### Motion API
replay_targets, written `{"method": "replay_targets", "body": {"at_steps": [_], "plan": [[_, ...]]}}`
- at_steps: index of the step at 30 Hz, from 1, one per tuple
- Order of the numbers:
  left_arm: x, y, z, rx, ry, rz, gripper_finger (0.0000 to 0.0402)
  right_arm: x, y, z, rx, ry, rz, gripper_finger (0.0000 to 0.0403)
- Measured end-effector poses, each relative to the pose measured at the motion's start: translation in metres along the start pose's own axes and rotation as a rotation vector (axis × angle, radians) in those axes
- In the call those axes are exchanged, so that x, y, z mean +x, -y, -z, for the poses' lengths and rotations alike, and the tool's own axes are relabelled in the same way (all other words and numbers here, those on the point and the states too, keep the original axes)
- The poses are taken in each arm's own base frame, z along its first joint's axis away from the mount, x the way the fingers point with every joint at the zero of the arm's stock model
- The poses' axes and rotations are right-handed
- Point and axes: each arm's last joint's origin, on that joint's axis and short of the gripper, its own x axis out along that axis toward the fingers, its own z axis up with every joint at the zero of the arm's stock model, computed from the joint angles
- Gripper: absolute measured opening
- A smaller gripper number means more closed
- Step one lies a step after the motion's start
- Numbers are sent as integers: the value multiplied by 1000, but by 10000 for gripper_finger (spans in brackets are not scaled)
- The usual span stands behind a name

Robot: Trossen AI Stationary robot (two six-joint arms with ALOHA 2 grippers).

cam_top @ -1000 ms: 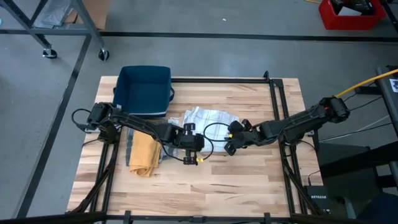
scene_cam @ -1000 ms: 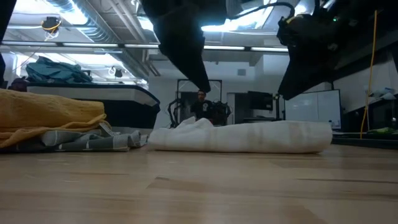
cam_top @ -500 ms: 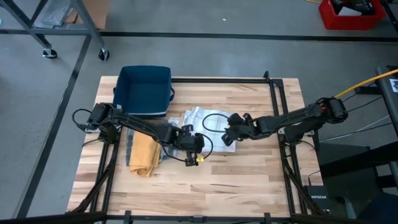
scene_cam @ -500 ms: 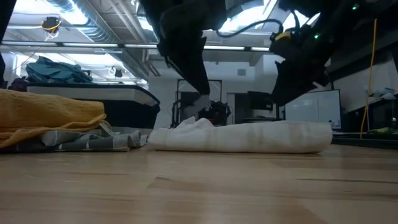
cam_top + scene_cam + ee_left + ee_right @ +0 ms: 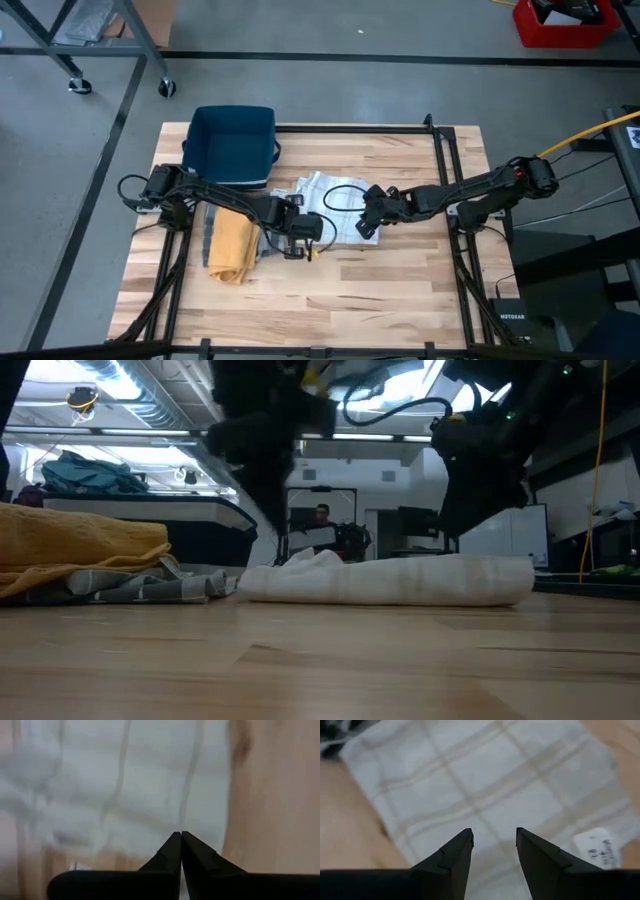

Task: Fold towel
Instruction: Stack the stacked towels on top of the white towel

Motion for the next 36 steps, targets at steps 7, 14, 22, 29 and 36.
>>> {"method": "replay_targets", "body": {"at_steps": [7, 14, 22, 29, 36], "plan": [[1, -9, 14, 9, -155, -33, 4, -1, -10, -6, 30, 23, -141, 160], [21, -16, 7, -20, -134, -45, 4, -2, -14, -9, 40, 27, -201, 160], [68, -11, 12, 27, -238, -49, 4, -5, -22, 0, 3, -3, -238, 160], [67, 23, 12, -6, -230, 143, 4, -9, -28, 10, -39, -29, -246, 160], [53, 72, -2, 59, -18, 393, 4, -8, -26, 11, -44, -52, -237, 160]]}}
